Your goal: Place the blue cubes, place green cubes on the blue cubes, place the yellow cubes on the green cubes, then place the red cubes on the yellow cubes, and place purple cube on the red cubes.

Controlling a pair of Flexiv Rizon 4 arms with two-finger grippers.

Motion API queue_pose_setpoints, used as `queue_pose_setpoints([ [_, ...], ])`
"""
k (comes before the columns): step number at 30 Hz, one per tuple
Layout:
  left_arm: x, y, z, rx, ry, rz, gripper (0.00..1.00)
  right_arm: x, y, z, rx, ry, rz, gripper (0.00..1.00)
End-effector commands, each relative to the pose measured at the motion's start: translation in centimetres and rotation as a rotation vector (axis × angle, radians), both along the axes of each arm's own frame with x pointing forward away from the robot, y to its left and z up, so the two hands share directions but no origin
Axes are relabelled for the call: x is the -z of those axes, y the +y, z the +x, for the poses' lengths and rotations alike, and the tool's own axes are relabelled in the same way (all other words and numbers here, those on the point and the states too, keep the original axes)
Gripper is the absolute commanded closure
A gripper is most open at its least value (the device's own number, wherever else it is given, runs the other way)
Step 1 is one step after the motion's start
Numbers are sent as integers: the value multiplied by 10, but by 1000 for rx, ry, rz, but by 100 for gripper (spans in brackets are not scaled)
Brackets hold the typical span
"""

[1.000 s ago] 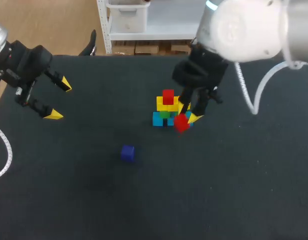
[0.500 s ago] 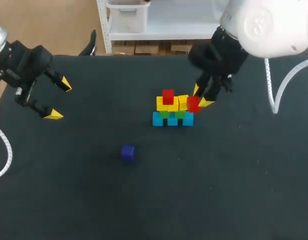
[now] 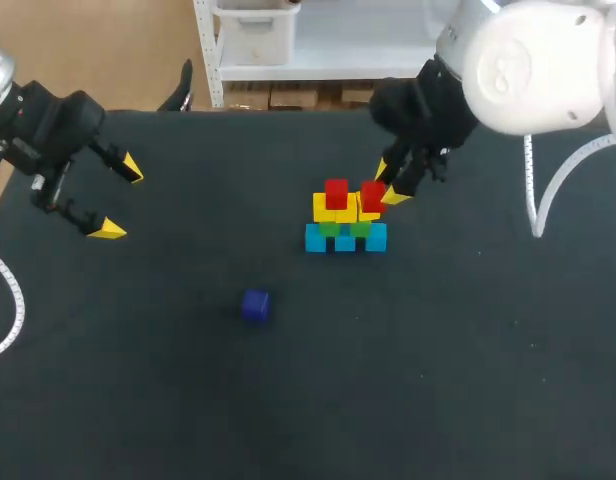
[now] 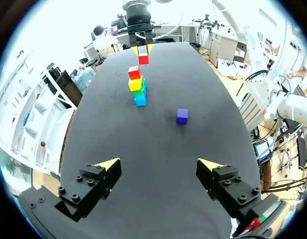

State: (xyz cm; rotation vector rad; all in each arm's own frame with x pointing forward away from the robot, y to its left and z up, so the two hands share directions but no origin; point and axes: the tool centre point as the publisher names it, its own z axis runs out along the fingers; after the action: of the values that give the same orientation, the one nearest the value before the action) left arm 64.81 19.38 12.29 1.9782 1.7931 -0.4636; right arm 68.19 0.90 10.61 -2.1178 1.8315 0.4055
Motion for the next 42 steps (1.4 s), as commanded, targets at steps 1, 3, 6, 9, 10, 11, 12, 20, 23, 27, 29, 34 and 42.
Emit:
queue_pose_setpoints([
  [1,1,1,1,4,-2,-4,0,2,4,10,-3,16,-4,100],
  [3,1,1,1,4,-2,-4,0,1,4,11,4,22,-10,100],
  [6,1,1,1,4,-2,-4,0,0,4,14,11,27,-23,100],
  [9,1,1,1,4,-2,-4,0,-3,3,16,15,23,-38,100],
  [10,1,1,1,4,-2,-4,0,-3,3,17,16,23,-39,100],
  [11,1,1,1,4,-2,-4,0,-4,3,18,18,22,-39,100],
  [12,1,1,1,4,-2,-4,0,-3,4,18,18,22,-39,100],
  [20,1,1,1,4,-2,-4,0,2,8,21,17,34,-50,100],
  [23,1,1,1,4,-2,-4,0,4,9,22,19,39,-56,100],
  [27,1,1,1,4,-2,-4,0,4,10,23,23,40,-59,100],
  [29,1,1,1,4,-2,-4,0,4,11,24,24,41,-62,100],
  [34,1,1,1,4,-2,-4,0,5,11,25,26,44,-65,100],
  [42,1,1,1,4,-2,-4,0,8,11,27,30,49,-67,100],
])
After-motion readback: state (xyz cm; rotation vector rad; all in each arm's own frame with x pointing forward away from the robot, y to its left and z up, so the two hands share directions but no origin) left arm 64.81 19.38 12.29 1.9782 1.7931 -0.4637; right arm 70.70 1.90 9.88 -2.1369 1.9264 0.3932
